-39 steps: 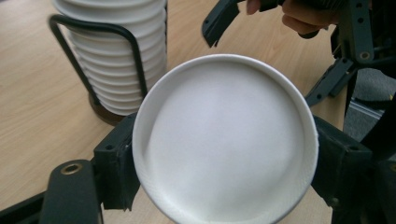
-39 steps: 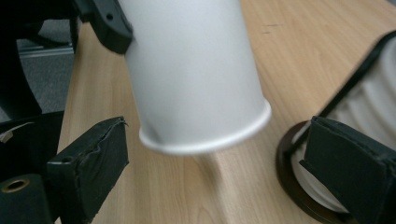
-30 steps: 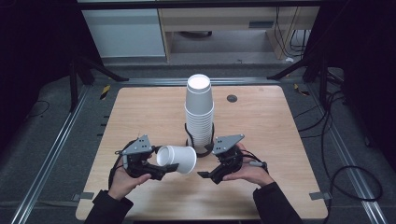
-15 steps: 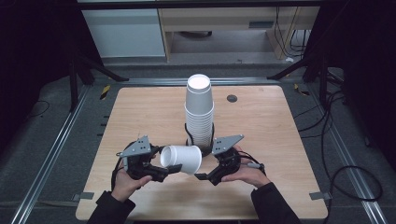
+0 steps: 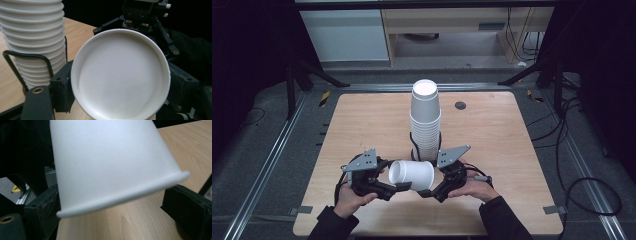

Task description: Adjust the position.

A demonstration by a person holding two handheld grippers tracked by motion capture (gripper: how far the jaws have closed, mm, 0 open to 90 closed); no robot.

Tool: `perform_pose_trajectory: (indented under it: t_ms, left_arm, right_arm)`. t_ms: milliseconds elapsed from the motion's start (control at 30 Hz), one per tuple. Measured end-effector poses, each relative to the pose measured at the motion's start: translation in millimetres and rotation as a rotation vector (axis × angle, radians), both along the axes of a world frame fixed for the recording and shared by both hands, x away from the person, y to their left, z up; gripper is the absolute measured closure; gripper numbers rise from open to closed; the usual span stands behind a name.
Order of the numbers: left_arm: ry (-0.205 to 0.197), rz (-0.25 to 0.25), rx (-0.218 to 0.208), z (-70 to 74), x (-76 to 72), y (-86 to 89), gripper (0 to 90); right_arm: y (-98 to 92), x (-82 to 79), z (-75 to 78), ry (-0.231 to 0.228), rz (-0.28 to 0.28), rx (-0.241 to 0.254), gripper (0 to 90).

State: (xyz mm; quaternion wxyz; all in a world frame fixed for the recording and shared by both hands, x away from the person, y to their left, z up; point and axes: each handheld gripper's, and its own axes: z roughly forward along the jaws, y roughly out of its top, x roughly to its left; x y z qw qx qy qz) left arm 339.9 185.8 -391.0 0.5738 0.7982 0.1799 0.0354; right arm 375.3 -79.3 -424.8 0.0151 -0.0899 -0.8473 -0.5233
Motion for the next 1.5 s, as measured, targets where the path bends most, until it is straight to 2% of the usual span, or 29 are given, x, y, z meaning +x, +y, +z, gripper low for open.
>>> perform_pose_trajectory:
  t_ms: [333,433,700,1000,1133,1300,1400,1500]
  left_arm:
    - [0.007,-0.036,0.000,-3.3,-1.2,-6.1,22.4]
    - [0.002,-0.036,0.018,-4.8,-1.2,-7.5,22.6]
    - [0.011,-0.040,0.031,-5.9,0.0,-7.4,22.9]
    - [0.017,-0.041,0.020,-5.9,0.4,-7.6,22.5]
    - [0.013,-0.023,0.002,-3.8,-0.1,-5.2,22.7]
    - [0.006,-0.008,-0.018,3.1,-0.2,4.2,17.5]
    - [0.011,0.000,-0.004,4.4,1.3,9.4,15.1]
    - [0.034,0.007,0.039,1.5,5.1,11.9,13.4]
  right_arm:
    - [6.1,-3.1,-3.2,0.012,0.045,-0.003,5.0]
    - [8.1,-3.9,-4.2,0.007,0.045,-0.002,6.1]
    - [8.2,-3.4,-6.1,0.005,0.053,-0.027,7.8]
    - [6.2,-2.8,-5.3,0.014,0.057,-0.024,9.2]
    - [4.0,-1.6,-5.3,0.020,0.055,-0.026,9.4]
    - [-1.2,0.9,-5.3,0.004,0.029,-0.050,9.3]
    - [-6.7,2.3,-3.7,-0.028,0.000,-0.091,9.3]
    - [-10.8,2.5,-1.9,-0.062,-0.022,-0.145,9.3]
